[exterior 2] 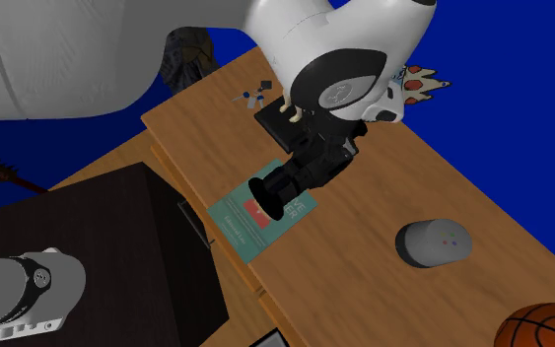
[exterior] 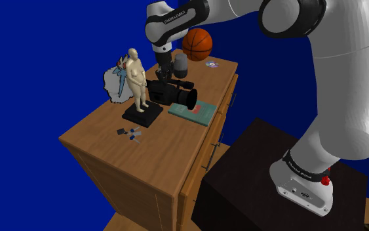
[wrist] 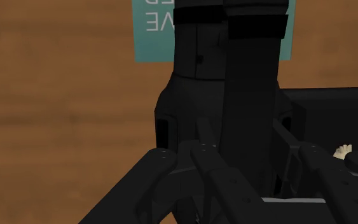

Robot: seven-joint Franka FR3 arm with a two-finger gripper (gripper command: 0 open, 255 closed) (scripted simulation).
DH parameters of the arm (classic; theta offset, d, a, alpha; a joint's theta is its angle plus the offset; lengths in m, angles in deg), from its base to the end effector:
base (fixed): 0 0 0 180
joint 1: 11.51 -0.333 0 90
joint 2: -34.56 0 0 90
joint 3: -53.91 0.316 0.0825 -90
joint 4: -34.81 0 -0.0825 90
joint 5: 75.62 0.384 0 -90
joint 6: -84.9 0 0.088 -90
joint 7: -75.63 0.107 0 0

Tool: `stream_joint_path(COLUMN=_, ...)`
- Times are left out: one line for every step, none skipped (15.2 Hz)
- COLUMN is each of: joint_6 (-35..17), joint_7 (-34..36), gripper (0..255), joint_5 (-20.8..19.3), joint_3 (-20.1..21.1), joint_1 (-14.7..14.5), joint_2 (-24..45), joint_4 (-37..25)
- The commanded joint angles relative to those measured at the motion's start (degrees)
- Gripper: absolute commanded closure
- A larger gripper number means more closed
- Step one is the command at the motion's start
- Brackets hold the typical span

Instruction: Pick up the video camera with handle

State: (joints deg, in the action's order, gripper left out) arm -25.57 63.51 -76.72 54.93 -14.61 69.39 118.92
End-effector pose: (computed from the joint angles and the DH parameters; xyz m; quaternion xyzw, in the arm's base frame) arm 0.6939 0.0466 0.3129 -0.9869 -0.1436 0.0739 0.0016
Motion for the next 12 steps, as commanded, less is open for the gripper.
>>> stream_joint_path(joint_6=0.0, joint_7=0.0, gripper=255, joint_5=0.0, joint_3=0.0, joint_1=0.0, joint_2=0.1, joint_4=-0.1)
stream_joint_path(joint_6=0.6, joint_7=0.0, gripper=255, joint_5=0.0, joint_3=0.0, joint_1=0.0, joint_2=-0.3, joint_4=-0.4)
stream_joint_path(joint_6=1.2, joint_7=0.0, gripper=255, joint_5=0.0, joint_3=0.0, joint_1=0.0, joint_2=-0.6, joint_4=-0.6)
stream_joint_path(joint_6=1.8, joint_7=0.0, gripper=255, joint_5=0.0, joint_3=0.0, joint_1=0.0, joint_2=-0.9, joint_4=-1.0)
stream_joint_path(joint_6=2.4, joint_7=0.0, gripper=255, joint_5=0.0, joint_3=0.0, joint_1=0.0, joint_2=-1.2, joint_4=-1.3)
stream_joint_path(joint_6=3.1, joint_7=0.0, gripper=255, joint_5=0.0, joint_3=0.0, joint_1=0.0, joint_2=-1.4, joint_4=-1.6)
stream_joint_path(joint_6=3.7, joint_7=0.0, gripper=255, joint_5=0.0, joint_3=0.0, joint_1=0.0, joint_2=-1.7, joint_4=-2.0)
stream_joint_path(joint_6=4.3, joint_7=0.0, gripper=255, joint_5=0.0, joint_3=0.0, joint_1=0.0, joint_2=-1.9, joint_4=-2.4)
stream_joint_path(joint_6=5.0, joint_7=0.0, gripper=255, joint_5=0.1, joint_3=0.0, joint_1=0.0, joint_2=-2.2, joint_4=-2.8)
stream_joint_path(joint_6=5.6, joint_7=0.0, gripper=255, joint_5=0.1, joint_3=0.0, joint_1=0.0, joint_2=-2.4, joint_4=-3.2)
stream_joint_path(joint_6=6.3, joint_7=0.0, gripper=255, joint_5=0.1, joint_3=0.0, joint_1=0.0, joint_2=-2.6, joint_4=-3.7)
stream_joint_path(joint_6=6.9, joint_7=-0.1, gripper=255, joint_5=0.1, joint_3=0.0, joint_1=0.0, joint_2=-2.8, joint_4=-4.1)
